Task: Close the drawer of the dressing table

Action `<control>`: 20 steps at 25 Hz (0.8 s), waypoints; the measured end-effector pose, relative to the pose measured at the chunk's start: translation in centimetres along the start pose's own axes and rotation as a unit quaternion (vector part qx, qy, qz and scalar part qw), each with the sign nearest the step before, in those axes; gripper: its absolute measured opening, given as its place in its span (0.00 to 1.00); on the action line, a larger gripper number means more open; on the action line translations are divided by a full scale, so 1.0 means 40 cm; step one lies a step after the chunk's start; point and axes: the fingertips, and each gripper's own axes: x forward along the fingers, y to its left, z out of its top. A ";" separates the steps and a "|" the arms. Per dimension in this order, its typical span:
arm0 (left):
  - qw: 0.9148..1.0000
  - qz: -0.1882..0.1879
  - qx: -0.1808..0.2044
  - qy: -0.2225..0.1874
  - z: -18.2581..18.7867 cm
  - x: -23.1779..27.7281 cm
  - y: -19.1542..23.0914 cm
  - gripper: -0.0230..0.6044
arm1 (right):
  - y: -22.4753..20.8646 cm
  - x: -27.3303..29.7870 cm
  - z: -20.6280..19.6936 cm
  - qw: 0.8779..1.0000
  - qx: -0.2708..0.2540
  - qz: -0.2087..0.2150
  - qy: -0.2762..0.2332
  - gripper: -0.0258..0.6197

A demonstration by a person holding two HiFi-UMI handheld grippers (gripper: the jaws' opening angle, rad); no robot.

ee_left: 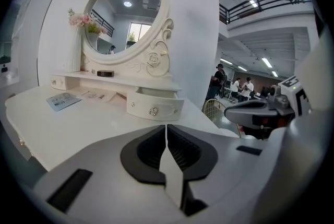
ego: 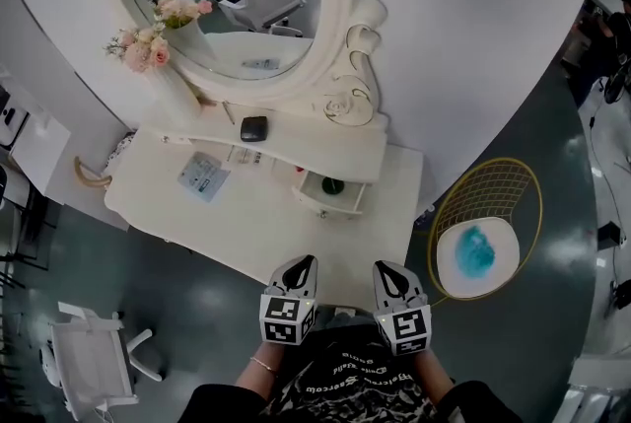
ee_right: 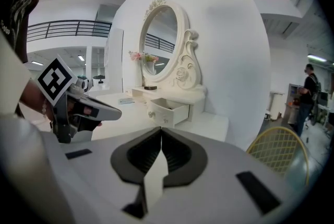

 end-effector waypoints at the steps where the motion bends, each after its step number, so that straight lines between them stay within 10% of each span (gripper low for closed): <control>1: 1.000 0.001 0.001 0.000 0.004 0.007 0.001 0.07 | -0.003 0.002 0.001 1.000 0.001 0.001 -0.001 0.06; 20: 1.000 0.013 0.010 0.016 0.056 0.136 0.077 0.35 | 0.004 0.018 0.018 1.000 -0.001 0.010 0.003 0.06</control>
